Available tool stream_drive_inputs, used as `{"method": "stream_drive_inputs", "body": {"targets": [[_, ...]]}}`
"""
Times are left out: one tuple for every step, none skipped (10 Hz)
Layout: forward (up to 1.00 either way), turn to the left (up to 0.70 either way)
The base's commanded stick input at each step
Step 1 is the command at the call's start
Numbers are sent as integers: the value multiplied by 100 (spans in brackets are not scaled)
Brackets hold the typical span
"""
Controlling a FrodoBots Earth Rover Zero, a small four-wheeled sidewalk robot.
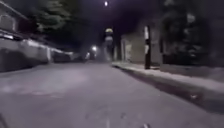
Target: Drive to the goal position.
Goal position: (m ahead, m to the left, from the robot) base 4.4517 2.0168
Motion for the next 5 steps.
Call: {"method": "stream_drive_inputs", "body": {"targets": [[50, -50], [50, -50], [50, -50], [50, -50], [50, -50]]}}
